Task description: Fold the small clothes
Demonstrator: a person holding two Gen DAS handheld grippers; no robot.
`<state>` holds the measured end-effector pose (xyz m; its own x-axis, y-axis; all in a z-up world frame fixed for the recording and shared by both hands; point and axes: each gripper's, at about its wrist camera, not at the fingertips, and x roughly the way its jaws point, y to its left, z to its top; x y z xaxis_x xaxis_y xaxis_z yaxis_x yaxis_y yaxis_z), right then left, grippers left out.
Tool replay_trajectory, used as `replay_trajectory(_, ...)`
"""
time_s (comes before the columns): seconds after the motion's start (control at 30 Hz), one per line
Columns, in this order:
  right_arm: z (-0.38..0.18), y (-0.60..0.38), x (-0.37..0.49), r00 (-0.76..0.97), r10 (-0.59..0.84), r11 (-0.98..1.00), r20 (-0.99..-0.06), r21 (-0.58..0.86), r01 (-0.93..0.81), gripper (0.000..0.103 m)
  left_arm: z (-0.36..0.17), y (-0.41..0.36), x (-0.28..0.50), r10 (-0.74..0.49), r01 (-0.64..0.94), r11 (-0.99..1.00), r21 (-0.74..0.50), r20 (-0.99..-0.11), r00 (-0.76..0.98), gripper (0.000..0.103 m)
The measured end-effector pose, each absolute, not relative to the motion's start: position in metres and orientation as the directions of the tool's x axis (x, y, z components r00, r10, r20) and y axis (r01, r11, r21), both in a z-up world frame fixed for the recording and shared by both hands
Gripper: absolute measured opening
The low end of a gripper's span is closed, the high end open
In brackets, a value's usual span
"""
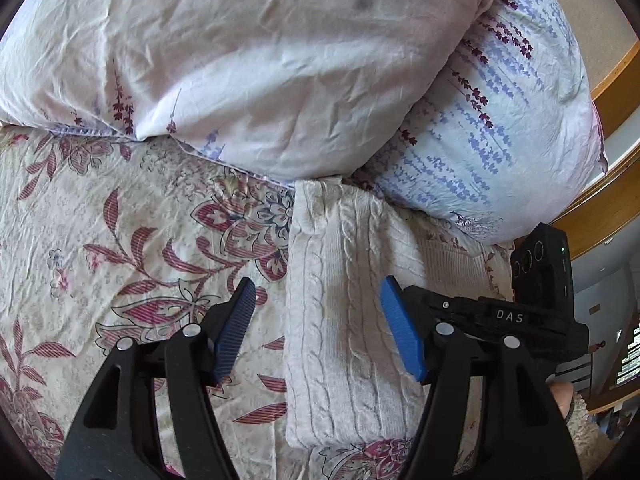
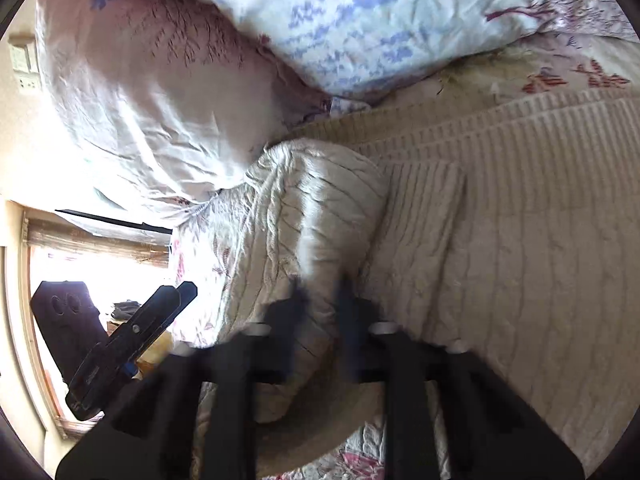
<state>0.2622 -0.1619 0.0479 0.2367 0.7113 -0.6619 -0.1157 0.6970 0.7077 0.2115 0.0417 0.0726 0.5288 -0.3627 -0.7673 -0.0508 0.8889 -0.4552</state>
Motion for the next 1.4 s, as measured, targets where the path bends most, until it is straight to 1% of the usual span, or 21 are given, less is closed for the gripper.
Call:
replay_trajectory(0.07, 0.069, -0.174, 0.255, 0.323, 0.708, 0.694, -0.627, 0.702, -0.158, 0.008, 0.071, 0.039, 0.208, -0.36, -0.039, 0.894, -0.446, -0.768, 0.529, 0.065)
replay_trajectory(0.1, 0.081, -0.182, 0.252, 0.366, 0.702, 0.696, -0.611, 0.697, -0.17, 0.008, 0.071, 0.038, 0.206, -0.358, -0.034, 0.896, -0.442, -0.769, 0.53, 0.067)
replay_trajectory(0.17, 0.093, -0.198, 0.247, 0.424, 0.663, 0.726, -0.617, 0.668, -0.162, 0.008, 0.07, 0.037, 0.204, -0.366, -0.032, 0.893, -0.448, -0.766, 0.528, 0.068)
replay_trajectory(0.23, 0.081, -0.207, 0.247, 0.403, 0.639, 0.744, -0.655, 0.659, -0.111, 0.008, 0.067, 0.036, 0.203, -0.38, -0.031, 0.886, -0.462, -0.763, 0.523, 0.068)
replay_trajectory(0.33, 0.054, -0.205, 0.247, 0.309, 0.652, 0.736, -0.692, 0.676, -0.041, 0.01, 0.063, 0.031, 0.204, -0.388, -0.027, 0.887, -0.462, -0.773, 0.501, 0.069)
replay_trajectory(0.4, 0.05, -0.206, 0.244, 0.299, 0.655, 0.729, -0.694, 0.684, -0.011, 0.018, 0.063, 0.026, 0.203, -0.381, -0.01, 0.896, -0.444, -0.779, 0.497, 0.069)
replay_trajectory(0.47, 0.047, -0.208, 0.245, 0.308, 0.652, 0.725, -0.693, 0.689, 0.014, 0.054, 0.064, 0.023, 0.201, -0.362, 0.006, 0.909, -0.416, -0.785, 0.503, 0.073)
replay_trajectory(0.5, 0.045, -0.209, 0.246, 0.304, 0.661, 0.715, -0.687, 0.699, 0.025, 0.055, 0.065, 0.021, 0.201, -0.354, 0.011, 0.915, -0.404, -0.787, 0.506, 0.075)
replay_trajectory(0.67, 0.027, -0.208, 0.248, 0.247, 0.731, 0.648, -0.636, 0.76, 0.042, 0.055, 0.066, 0.013, 0.2, -0.297, 0.034, 0.944, -0.328, -0.804, 0.515, 0.082)
replay_trajectory(0.77, 0.021, -0.193, 0.252, 0.239, 0.738, 0.649, -0.631, 0.761, 0.007, 0.055, 0.068, 0.01, 0.2, -0.281, 0.044, 0.952, -0.303, -0.807, 0.52, 0.084)
replay_trajectory(0.8, 0.021, -0.189, 0.251, 0.235, 0.747, 0.641, -0.621, 0.768, -0.007, 0.053, 0.068, 0.01, 0.2, -0.279, 0.044, 0.953, -0.301, -0.807, 0.52, 0.085)
replay_trajectory(0.83, 0.022, -0.187, 0.249, 0.223, 0.755, 0.636, -0.616, 0.771, -0.025, 0.046, 0.068, 0.01, 0.201, -0.278, 0.042, 0.953, -0.301, -0.808, 0.519, 0.085)
replay_trajectory(0.87, 0.021, -0.179, 0.25, 0.215, 0.747, 0.651, -0.63, 0.758, -0.043, 0.04, 0.067, 0.011, 0.201, -0.278, 0.04, 0.953, -0.302, -0.809, 0.518, 0.085)
replay_trajectory(0.9, 0.024, -0.174, 0.246, 0.215, 0.741, 0.661, -0.636, 0.748, -0.061, 0.037, 0.067, 0.011, 0.201, -0.278, 0.037, 0.952, -0.304, -0.809, 0.517, 0.085)
replay_trajectory(0.93, 0.024, -0.17, 0.245, 0.212, 0.751, 0.651, -0.625, 0.755, -0.079, 0.024, 0.066, 0.012, 0.202, -0.278, 0.034, 0.952, -0.305, -0.81, 0.515, 0.085)
replay_trajectory(0.97, 0.023, -0.163, 0.243, 0.215, 0.759, 0.642, -0.614, 0.761, -0.092, 0.018, 0.066, 0.012, 0.202, -0.278, 0.032, 0.952, -0.306, -0.812, 0.514, 0.085)
replay_trajectory(1.03, 0.033, -0.157, 0.243, 0.261, 0.77, 0.626, -0.582, 0.768, -0.137, 0.016, 0.066, 0.012, 0.202, -0.275, 0.03, 0.952, -0.304, -0.812, 0.515, 0.085)
replay_trajectory(1.1, 0.053, -0.166, 0.242, 0.309, 0.794, 0.586, -0.524, 0.795, -0.158, 0.015, 0.066, 0.013, 0.203, -0.272, 0.025, 0.953, -0.303, -0.811, 0.518, 0.085)
replay_trajectory(1.23, 0.093, -0.193, 0.245, 0.413, 0.783, 0.573, -0.465, 0.798, -0.188, 0.015, 0.068, 0.016, 0.204, -0.275, 0.02, 0.95, -0.311, -0.807, 0.523, 0.086)
replay_trajectory(1.3, 0.109, -0.212, 0.243, 0.468, 0.758, 0.587, -0.454, 0.788, -0.186, 0.015, 0.068, 0.015, 0.204, -0.274, 0.023, 0.951, -0.308, -0.807, 0.523, 0.086)
replay_trajectory(1.4, 0.125, -0.249, 0.233, 0.554, 0.691, 0.636, -0.464, 0.755, -0.161, 0.015, 0.068, 0.015, 0.204, -0.279, 0.026, 0.95, -0.311, -0.807, 0.521, 0.086)
